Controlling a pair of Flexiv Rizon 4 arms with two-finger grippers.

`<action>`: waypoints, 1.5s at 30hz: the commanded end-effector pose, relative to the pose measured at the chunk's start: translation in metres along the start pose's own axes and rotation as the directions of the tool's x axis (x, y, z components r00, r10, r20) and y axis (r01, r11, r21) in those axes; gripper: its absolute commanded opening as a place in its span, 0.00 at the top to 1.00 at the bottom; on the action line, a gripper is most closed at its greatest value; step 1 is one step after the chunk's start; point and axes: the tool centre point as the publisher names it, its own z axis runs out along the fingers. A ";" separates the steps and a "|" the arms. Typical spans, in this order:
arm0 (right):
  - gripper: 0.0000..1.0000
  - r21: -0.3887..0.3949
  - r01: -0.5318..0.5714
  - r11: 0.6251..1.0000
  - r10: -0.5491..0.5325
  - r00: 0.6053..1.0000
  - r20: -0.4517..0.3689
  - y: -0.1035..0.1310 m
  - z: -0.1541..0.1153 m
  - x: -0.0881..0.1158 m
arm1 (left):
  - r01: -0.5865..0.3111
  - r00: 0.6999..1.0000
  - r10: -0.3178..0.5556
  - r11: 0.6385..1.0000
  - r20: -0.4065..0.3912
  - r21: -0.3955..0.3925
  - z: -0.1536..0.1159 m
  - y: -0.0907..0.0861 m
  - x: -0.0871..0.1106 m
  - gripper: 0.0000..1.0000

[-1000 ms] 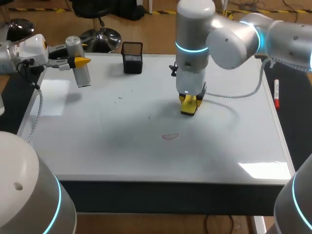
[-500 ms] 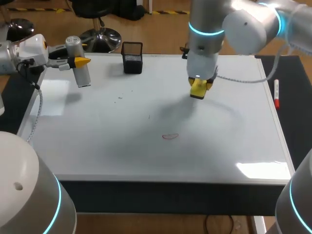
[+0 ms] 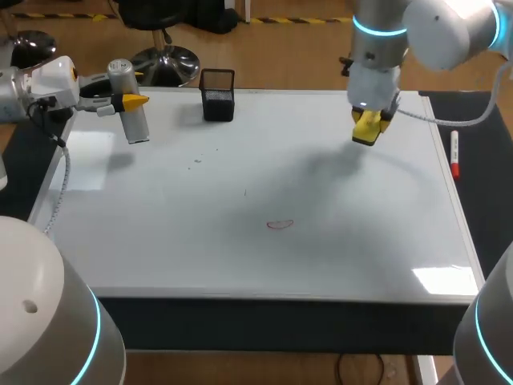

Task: Pick up the inspection probe, press it on each red-marked spot on the whiteboard one by one, put down the probe, pick up the eraser, and wipe off all the red marks.

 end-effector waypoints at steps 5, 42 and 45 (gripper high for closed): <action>1.00 -0.050 -0.058 0.997 0.057 0.998 -0.014 -0.039 0.017 0.016 | -0.002 1.000 0.002 1.000 0.005 -0.001 0.000 -0.001 0.002 1.00; 1.00 -0.032 -0.115 0.993 0.115 0.993 -0.007 -0.053 0.016 0.027 | -0.002 1.000 0.002 1.000 0.005 -0.001 0.000 -0.001 0.002 1.00; 1.00 -0.032 -0.115 0.993 0.115 0.993 -0.007 -0.053 0.016 0.027 | -0.010 1.000 0.011 1.000 -0.027 0.019 0.006 -0.003 0.014 1.00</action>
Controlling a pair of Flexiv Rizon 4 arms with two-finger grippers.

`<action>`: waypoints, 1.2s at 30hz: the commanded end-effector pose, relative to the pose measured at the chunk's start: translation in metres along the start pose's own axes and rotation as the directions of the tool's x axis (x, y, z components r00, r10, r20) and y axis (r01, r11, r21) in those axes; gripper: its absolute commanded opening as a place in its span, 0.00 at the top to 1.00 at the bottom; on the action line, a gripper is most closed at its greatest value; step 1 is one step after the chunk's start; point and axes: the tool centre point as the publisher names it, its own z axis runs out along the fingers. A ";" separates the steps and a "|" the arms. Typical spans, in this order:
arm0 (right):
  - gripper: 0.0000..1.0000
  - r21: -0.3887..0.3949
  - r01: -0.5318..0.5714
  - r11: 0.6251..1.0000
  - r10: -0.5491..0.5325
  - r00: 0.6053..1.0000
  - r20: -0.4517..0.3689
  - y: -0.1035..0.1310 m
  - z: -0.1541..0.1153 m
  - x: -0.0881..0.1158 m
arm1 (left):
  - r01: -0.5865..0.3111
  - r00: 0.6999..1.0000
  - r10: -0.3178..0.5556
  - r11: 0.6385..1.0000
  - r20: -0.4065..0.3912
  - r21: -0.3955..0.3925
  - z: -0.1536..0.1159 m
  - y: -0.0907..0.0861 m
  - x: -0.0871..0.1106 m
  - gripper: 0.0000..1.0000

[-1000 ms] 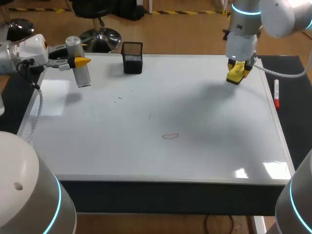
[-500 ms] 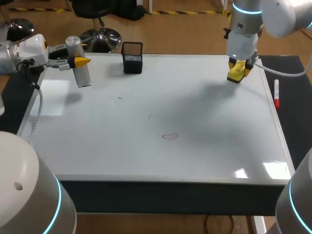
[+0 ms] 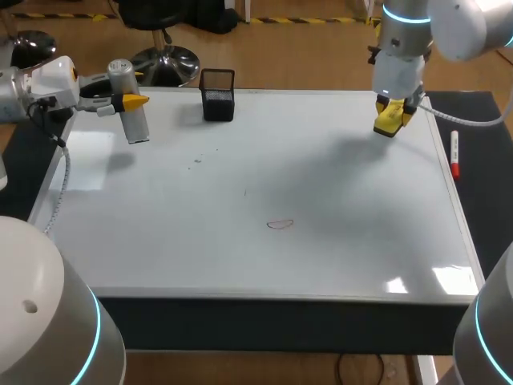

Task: Pick up the inspection probe, press it on each red-marked spot on the whiteboard one by one, put down the probe, pick up the eraser, and wipe off all the red marks.

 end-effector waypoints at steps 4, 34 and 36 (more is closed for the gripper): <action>1.00 0.001 0.002 1.000 -0.002 1.000 -0.003 0.000 -0.001 0.001 | -0.006 0.996 0.008 0.999 -0.084 0.032 0.020 -0.003 0.038 1.00; 1.00 0.001 0.002 1.000 -0.002 1.000 -0.003 0.000 -0.001 0.001 | 0.040 0.829 -0.003 0.998 -0.560 0.054 0.180 0.017 0.229 1.00; 1.00 0.001 0.002 1.000 -0.002 1.000 -0.003 0.000 -0.001 0.001 | 0.058 0.819 -0.013 0.996 -0.573 0.061 0.187 0.021 0.235 1.00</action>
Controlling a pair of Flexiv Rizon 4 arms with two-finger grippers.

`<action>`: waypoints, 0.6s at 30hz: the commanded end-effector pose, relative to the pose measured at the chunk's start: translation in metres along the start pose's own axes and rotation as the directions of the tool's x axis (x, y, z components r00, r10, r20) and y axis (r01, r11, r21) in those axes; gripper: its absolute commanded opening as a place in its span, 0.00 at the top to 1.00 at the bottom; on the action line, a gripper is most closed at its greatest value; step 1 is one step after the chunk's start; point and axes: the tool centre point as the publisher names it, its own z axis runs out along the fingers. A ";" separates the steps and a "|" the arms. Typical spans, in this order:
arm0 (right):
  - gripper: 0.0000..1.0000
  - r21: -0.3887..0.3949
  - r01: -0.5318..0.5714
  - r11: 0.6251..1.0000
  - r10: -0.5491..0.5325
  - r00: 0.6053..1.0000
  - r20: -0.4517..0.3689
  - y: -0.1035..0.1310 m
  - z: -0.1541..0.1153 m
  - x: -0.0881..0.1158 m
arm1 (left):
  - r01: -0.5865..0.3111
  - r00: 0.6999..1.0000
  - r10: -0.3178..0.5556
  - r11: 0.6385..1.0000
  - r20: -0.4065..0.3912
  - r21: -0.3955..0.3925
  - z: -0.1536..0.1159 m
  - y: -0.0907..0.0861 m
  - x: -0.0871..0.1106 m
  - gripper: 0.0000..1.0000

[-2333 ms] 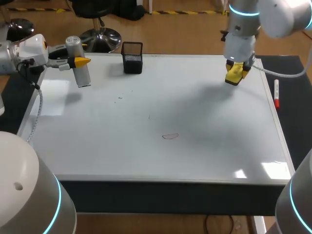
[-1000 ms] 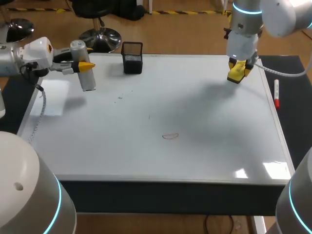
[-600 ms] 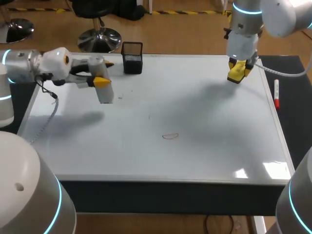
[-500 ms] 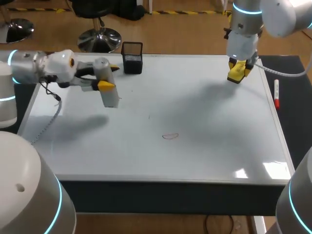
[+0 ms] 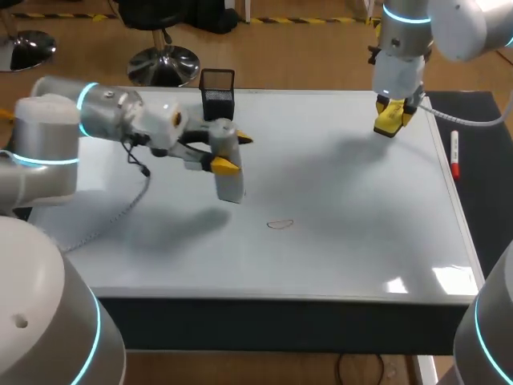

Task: Pick up the inspection probe, press it on each red-marked spot on the whiteboard one by one, put down the probe, pick up the eraser, and wipe off all the red marks.

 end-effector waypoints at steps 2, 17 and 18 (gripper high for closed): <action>1.00 0.002 0.002 1.000 -0.002 1.000 -0.003 -0.001 -0.001 0.000 | 0.013 0.999 -0.012 0.999 -0.032 0.033 0.029 0.015 -0.007 1.00; 1.00 0.002 0.002 1.000 -0.002 1.000 -0.003 -0.001 -0.001 0.000 | 0.045 0.997 -0.042 0.998 -0.060 0.041 0.072 0.037 0.001 1.00; 1.00 0.002 0.002 1.000 -0.002 1.000 -0.003 -0.001 -0.001 0.000 | 0.049 0.997 -0.047 0.998 -0.061 0.044 0.073 0.038 0.001 1.00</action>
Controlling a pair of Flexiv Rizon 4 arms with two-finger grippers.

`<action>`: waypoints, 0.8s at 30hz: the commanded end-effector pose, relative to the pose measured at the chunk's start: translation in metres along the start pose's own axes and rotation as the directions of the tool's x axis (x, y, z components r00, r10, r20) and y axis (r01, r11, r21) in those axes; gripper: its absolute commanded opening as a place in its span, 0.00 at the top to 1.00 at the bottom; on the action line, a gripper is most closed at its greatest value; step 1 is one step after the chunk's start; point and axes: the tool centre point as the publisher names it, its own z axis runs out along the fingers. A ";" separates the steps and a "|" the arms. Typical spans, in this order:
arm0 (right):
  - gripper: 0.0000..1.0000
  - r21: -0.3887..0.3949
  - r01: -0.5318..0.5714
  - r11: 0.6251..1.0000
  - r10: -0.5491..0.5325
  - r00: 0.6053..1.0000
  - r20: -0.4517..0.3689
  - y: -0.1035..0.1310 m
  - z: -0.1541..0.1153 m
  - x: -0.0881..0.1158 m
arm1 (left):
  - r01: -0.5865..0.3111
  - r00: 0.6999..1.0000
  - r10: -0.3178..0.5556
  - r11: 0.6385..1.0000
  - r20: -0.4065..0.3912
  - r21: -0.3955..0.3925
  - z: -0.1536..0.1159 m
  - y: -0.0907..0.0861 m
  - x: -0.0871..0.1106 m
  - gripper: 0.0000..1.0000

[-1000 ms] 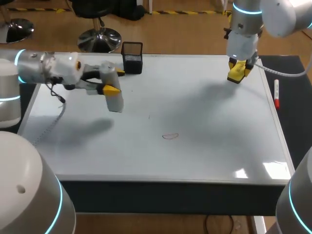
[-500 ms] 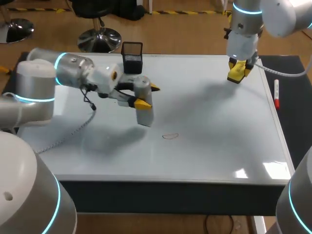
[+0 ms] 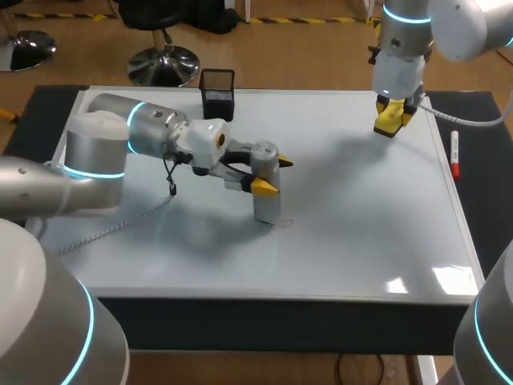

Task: Pick up the inspection probe, press it on each red-marked spot on the whiteboard one by one, put down the probe, pick up the eraser, and wipe off all the red marks.

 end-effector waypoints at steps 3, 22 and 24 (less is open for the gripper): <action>1.00 0.002 0.002 1.000 -0.002 1.000 -0.003 -0.001 -0.001 0.000 | 0.005 1.000 -0.005 1.000 0.000 0.010 0.010 0.007 0.000 1.00; 1.00 0.002 0.002 1.000 -0.002 1.000 -0.003 -0.001 -0.001 0.000 | 0.052 0.998 -0.052 0.999 0.019 -0.007 0.010 0.025 -0.004 1.00; 1.00 0.002 0.002 1.000 -0.002 1.000 -0.003 -0.001 -0.001 0.000 | 0.052 0.999 -0.051 0.999 0.019 -0.009 0.010 0.025 -0.004 1.00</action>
